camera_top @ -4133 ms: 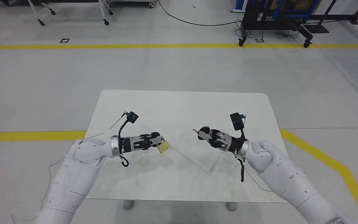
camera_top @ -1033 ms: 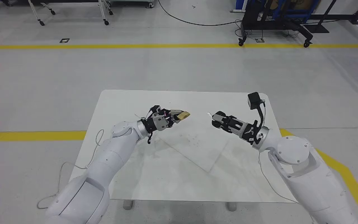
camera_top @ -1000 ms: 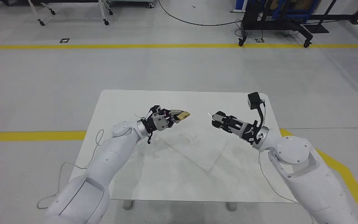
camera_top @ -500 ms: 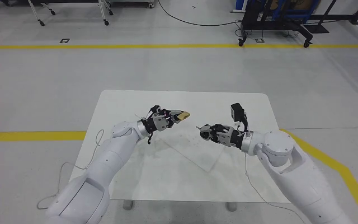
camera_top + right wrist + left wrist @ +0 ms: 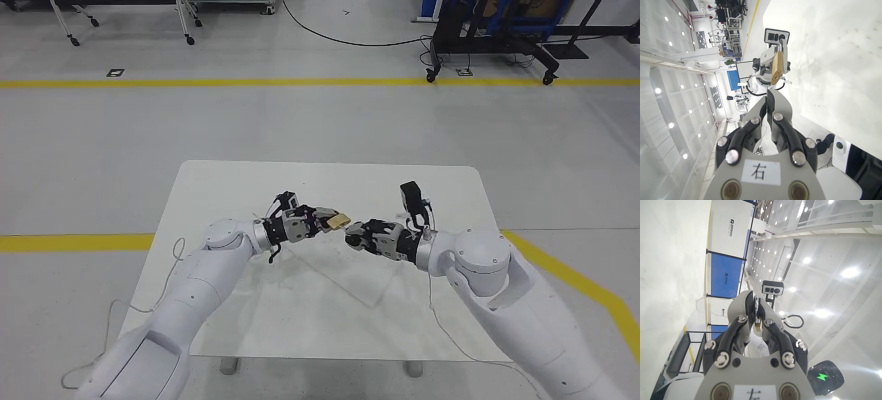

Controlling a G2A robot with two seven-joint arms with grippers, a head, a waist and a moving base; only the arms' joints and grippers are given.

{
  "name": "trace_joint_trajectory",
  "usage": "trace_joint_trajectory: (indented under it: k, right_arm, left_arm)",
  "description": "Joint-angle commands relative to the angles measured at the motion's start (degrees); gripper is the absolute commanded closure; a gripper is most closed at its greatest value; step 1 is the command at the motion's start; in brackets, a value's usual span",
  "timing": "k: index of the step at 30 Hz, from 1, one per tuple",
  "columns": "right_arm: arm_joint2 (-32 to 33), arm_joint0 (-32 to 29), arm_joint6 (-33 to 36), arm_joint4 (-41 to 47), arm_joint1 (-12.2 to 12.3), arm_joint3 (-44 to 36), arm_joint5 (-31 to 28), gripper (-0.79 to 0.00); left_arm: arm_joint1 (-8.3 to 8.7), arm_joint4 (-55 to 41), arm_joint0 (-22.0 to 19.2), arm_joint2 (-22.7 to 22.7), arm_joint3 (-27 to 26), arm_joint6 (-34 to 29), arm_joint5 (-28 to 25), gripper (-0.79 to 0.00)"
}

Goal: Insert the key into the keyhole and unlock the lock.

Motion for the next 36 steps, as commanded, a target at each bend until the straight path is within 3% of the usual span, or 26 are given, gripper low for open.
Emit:
trace_joint_trajectory:
  k: [1,31,36]
  right_arm:
    - [0.11,-0.43,-0.87,-0.62,0.01,-0.40,0.41,0.000]
    - [1.05,-2.52,-0.98,-2.92,-0.35,-2.09,0.02,0.000]
    - [0.71,-3.12,-1.81,-4.36,-0.41,-1.99,0.02,0.000]
  left_arm:
    - [0.16,0.48,0.35,-0.34,-0.72,0.37,0.54,0.000]
    - [0.98,3.71,3.46,-4.70,-5.54,4.59,3.87,0.000]
    - [0.89,4.18,4.23,-4.46,-6.46,8.61,10.52,0.000]
